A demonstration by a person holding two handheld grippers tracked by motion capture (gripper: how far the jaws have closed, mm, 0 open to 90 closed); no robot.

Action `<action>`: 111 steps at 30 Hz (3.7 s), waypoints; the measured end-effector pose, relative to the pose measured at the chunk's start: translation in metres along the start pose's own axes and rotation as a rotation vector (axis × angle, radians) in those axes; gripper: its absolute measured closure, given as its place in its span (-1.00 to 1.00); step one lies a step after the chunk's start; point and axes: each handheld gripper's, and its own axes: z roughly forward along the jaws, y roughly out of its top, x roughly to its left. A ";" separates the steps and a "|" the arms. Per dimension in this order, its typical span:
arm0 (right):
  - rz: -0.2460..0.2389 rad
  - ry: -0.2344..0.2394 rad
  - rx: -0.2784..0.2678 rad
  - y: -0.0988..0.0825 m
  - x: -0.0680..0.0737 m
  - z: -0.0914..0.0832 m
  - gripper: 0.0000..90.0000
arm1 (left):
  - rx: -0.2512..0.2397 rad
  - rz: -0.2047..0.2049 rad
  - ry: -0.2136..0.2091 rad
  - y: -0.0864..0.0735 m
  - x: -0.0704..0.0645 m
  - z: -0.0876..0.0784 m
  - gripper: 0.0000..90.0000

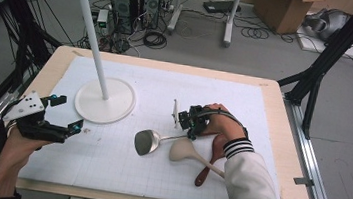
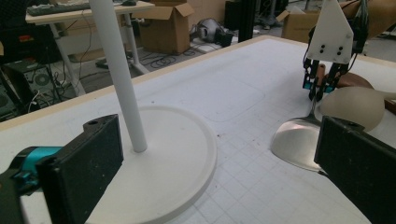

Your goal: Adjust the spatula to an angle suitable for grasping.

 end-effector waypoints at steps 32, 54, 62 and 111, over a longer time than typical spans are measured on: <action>0.031 -0.084 -0.121 0.000 0.005 -0.038 0.89 | -0.005 0.000 0.001 0.001 -0.001 -0.001 -0.96; -0.095 -0.118 -0.162 0.062 -0.002 -0.082 0.89 | -0.032 0.003 0.009 0.006 0.001 -0.010 -0.96; -0.133 -0.122 -0.187 0.090 -0.004 -0.090 0.89 | -0.039 0.002 0.010 0.007 0.002 -0.013 -0.96; -0.155 -0.006 -0.184 0.112 -0.007 -0.032 0.88 | -0.040 0.003 0.011 0.007 0.002 -0.013 -0.96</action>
